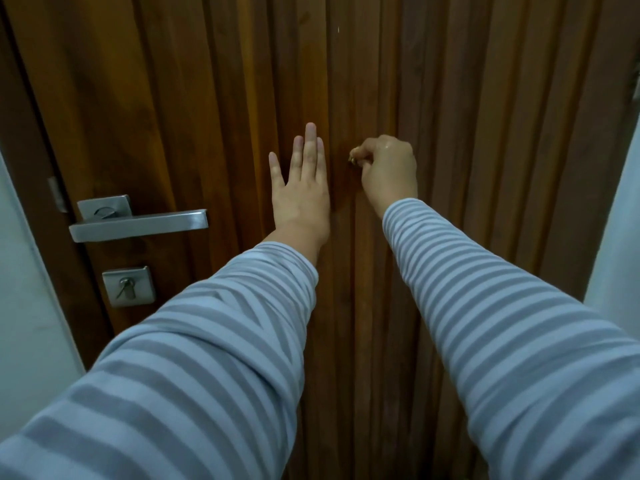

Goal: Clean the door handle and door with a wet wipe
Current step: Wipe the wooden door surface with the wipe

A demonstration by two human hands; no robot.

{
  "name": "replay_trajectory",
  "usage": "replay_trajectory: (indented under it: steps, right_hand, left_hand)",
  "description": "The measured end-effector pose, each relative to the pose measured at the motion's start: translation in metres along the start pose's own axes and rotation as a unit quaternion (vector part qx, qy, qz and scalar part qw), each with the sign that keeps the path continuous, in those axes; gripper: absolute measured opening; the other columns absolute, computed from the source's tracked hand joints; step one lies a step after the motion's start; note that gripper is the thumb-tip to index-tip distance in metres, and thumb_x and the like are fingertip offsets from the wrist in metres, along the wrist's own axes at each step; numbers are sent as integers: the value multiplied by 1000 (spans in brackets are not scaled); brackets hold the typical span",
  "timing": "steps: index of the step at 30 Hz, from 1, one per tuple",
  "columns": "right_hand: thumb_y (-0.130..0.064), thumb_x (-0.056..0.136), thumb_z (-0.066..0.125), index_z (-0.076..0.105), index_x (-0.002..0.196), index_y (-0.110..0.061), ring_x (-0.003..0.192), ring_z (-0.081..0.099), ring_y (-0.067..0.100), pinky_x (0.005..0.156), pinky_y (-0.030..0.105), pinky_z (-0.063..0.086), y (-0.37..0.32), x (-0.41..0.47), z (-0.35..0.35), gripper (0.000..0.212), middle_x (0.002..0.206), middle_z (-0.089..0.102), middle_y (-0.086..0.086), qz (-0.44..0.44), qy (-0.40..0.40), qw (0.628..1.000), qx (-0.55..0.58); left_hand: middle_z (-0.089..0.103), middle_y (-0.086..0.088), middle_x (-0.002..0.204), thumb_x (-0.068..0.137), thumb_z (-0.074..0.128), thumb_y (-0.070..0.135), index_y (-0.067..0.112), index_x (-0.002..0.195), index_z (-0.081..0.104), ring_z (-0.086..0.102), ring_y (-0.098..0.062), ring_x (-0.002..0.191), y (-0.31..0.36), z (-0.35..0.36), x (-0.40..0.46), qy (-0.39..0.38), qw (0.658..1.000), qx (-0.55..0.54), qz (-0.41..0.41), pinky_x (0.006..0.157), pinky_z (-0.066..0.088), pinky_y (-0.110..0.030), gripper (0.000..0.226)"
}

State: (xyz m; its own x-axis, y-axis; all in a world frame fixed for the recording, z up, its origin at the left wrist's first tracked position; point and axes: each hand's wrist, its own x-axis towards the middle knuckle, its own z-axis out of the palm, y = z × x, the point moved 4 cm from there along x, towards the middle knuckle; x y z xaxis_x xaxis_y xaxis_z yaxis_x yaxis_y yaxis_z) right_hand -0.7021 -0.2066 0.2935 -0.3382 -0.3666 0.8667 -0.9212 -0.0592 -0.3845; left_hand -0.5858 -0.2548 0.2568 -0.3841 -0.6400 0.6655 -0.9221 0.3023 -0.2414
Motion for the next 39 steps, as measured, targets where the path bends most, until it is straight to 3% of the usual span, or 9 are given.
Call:
replay_trajectory:
  steps: [4,10,19,28,34,39]
  right_hand:
    - [-4,89,55,73,94,-14,93,62,22,83,32,51,13,-27,8,21,102,66,5,8,-22,1000,4]
    - [6,81,54,72,81,-6,81,65,29,72,40,54,30,-72,26,22,87,65,11,9,-20,999,25]
    - [7,82,59,72,85,-3,82,65,22,75,25,50,45,-112,37,18,86,64,8,49,-17,998,47]
    - [8,80,59,73,83,-2,74,63,23,68,26,51,55,-148,43,17,81,63,9,67,-21,997,41]
    - [2,83,58,72,86,-9,80,62,25,72,38,55,65,-165,51,18,85,63,4,100,-54,994,3]
    - [-1,86,57,71,83,-15,87,63,21,76,32,53,70,-172,47,20,92,66,0,147,-128,981,-23]
  left_hand:
    - [-37,-12,155,81,79,28,6,150,-24,-23,-28,147,1,-1,-1,-1,1000,-2,1,118,-5,-54,126]
    - [-37,-12,155,82,78,30,7,151,-24,-22,-28,147,1,1,0,1,1000,3,-5,119,-4,-54,125]
    - [-36,-11,156,82,79,29,8,151,-23,-22,-28,148,2,1,0,9,1000,-1,-4,120,-3,-54,125]
    - [-35,-11,156,83,78,28,7,151,-23,-21,-28,148,2,4,1,16,1000,-1,-5,118,-3,-54,123]
    - [-35,-10,156,82,79,27,8,151,-23,-21,-28,148,1,5,2,19,1000,2,-5,118,-4,-54,125]
    - [-36,-10,156,83,79,27,8,151,-23,-22,-28,148,0,6,2,17,1000,1,-3,118,-5,-53,124]
